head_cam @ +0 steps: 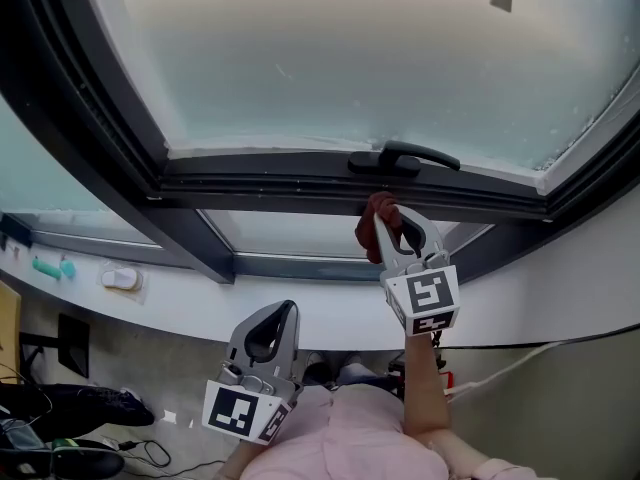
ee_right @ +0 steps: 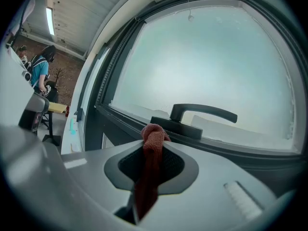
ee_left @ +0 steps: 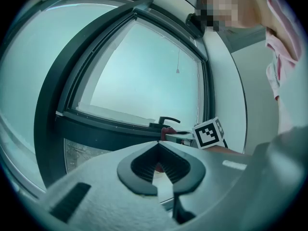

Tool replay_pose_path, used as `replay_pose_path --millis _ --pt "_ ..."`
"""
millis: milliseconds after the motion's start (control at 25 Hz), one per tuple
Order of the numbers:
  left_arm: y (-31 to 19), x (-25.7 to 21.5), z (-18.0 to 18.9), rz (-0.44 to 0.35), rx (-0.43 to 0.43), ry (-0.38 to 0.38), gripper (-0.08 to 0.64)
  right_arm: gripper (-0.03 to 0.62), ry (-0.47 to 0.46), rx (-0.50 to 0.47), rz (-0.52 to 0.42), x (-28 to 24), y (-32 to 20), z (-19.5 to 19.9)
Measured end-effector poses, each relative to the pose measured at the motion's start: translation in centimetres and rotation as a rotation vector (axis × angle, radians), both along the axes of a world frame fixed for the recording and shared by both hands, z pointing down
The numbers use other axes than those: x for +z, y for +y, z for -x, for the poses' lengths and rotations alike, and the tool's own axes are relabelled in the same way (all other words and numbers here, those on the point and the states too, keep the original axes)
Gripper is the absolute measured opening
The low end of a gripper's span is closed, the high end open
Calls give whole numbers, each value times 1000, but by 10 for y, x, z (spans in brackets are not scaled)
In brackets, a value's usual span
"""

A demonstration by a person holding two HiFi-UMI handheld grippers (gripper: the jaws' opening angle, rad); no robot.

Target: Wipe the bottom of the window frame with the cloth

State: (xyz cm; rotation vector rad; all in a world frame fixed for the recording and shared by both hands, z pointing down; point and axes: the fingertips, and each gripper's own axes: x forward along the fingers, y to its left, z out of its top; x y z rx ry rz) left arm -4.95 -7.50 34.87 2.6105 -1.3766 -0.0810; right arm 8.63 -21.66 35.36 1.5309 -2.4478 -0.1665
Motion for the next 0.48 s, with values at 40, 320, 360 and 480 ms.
replay_pose_path --millis 40,320,360,480 --pt "-1 0 -1 0 7 1 0 57 2 2 0 0 0 0" --pt "-3 1 1 0 22 12 0 55 21 19 4 0 -1 -1" --pt "-2 0 3 -3 19 12 0 55 20 20 4 0 -1 -1" --pt "-1 -1 10 -8 6 12 0 55 27 29 3 1 -1 -2"
